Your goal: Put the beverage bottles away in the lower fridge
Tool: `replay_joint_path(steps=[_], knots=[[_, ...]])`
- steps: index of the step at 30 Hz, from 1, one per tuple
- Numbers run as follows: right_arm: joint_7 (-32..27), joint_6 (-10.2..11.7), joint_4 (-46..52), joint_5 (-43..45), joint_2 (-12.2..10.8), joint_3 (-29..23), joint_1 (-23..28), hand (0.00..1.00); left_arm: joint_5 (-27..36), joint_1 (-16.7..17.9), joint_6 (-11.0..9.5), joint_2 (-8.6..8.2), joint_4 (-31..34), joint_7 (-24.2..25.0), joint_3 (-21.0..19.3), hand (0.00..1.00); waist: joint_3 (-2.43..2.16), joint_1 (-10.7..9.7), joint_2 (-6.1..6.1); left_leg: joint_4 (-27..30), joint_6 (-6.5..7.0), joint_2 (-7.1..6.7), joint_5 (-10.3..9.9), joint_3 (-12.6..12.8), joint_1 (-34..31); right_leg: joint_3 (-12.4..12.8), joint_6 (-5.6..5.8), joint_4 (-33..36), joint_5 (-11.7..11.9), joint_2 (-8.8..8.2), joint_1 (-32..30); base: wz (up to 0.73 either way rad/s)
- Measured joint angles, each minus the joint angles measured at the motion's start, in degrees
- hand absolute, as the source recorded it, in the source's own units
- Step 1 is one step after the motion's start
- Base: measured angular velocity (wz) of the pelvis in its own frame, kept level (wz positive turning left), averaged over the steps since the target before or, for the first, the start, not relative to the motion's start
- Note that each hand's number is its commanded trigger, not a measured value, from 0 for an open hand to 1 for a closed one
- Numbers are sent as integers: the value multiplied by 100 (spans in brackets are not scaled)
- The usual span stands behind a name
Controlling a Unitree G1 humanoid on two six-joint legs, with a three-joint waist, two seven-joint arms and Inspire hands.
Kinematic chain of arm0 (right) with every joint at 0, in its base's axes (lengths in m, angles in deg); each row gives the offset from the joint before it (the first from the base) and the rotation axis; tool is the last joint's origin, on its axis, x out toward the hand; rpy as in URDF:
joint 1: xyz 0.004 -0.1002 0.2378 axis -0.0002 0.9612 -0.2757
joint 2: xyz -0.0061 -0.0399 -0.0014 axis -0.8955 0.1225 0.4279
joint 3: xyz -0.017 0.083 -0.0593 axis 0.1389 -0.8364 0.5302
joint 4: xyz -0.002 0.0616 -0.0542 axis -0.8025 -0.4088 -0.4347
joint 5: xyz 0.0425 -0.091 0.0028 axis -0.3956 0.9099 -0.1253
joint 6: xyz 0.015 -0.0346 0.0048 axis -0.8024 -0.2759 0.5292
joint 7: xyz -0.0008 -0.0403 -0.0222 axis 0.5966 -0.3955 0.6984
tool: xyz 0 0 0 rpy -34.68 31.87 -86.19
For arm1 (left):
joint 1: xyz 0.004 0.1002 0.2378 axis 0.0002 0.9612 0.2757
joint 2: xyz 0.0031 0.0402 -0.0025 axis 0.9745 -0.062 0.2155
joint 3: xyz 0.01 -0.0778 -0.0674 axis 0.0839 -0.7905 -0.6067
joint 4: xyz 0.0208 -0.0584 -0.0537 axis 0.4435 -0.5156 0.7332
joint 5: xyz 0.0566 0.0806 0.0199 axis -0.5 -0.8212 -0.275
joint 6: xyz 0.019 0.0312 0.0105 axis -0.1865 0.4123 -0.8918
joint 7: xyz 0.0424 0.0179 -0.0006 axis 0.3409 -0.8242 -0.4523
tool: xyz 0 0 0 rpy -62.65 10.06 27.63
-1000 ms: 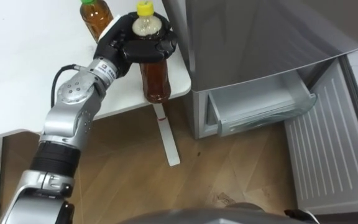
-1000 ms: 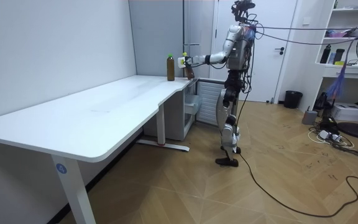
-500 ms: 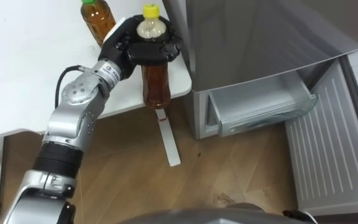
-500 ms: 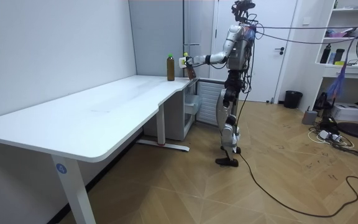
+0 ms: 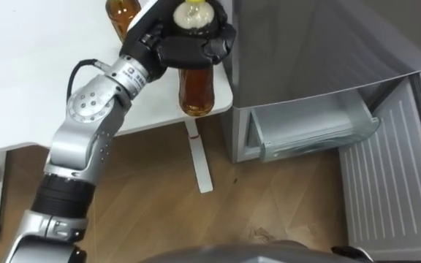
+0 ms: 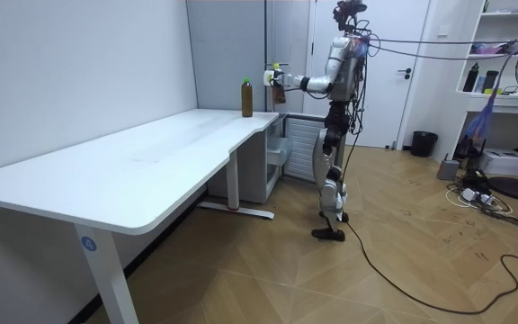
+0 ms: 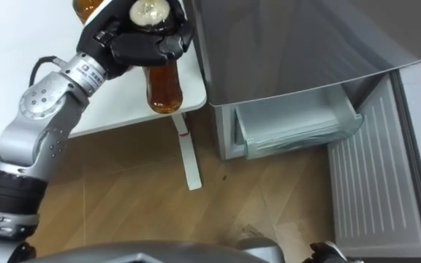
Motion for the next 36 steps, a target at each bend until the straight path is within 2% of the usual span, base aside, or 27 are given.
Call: replay_joint_path(steps=[7,10,12,16,19,22,25,27,29,31,36], knots=[[8,-19,2,-1,1,-3,-7,0,7,151,1,39,571,5,-149,100,-30,132,45,41,-1,-3,1,-72,-15,-172,-3,-3,2,-18,54,10],[23,-24,43,-9,6,12,-5,0,12,429,1,52,882,23,-167,100,-15,155,21,54,2,-7,11,-142,-24,-266,-5,-85,2,-30,137,13],[-9,-4,47,-6,19,19,-11,0,12,724,1,50,1002,118,-160,100,-31,231,42,63,3,-9,11,-151,-22,-269,-5,-91,0,-36,137,0],[-111,135,46,-80,10,186,-24,0,13,980,0,51,1011,153,-155,100,-26,390,36,81,3,-8,13,-182,-29,-323,-4,-91,0,-41,143,7],[-204,190,67,-214,5,291,-78,0,13,1130,-1,43,1010,148,-158,100,-1,450,-2,88,3,-21,13,-225,-34,-395,-3,-92,-19,-58,143,10],[-233,241,301,-240,7,336,-62,0,10,1328,-1,-13,1010,147,-185,100,10,581,-27,76,3,-23,13,-230,-53,-407,-3,-93,-26,-59,142,1],[-231,245,594,-237,9,350,-57,0,12,1563,-2,-96,1010,149,-203,100,6,602,-62,87,-1,-27,17,-235,-101,-458,-4,-100,-30,-60,134,10],[-227,310,773,-263,-13,358,-64,0,12,1676,-2,-130,1010,161,-200,100,19,603,-143,125,-5,-22,20,-240,-169,-539,-6,-120,-32,-57,119,16],[-224,415,854,-287,-65,358,-80,0,38,1706,-2,-166,1010,161,-200,100,-14,612,-207,150,-7,-19,20,-252,-228,-591,-13,-157,-26,-55,111,13],[-218,504,941,-302,-136,361,-89,0,160,1706,-2,-192,1010,155,-201,100,-23,603,-231,184,-7,-27,19,-315,-252,-670,-13,-163,-24,-60,132,16],[11,555,1204,-210,-221,594,-180,0,627,1743,-23,-421,967,165,-148,100,-20,632,-211,181,-7,-32,19,-321,-222,-741,-12,-158,-24,-83,176,5]])
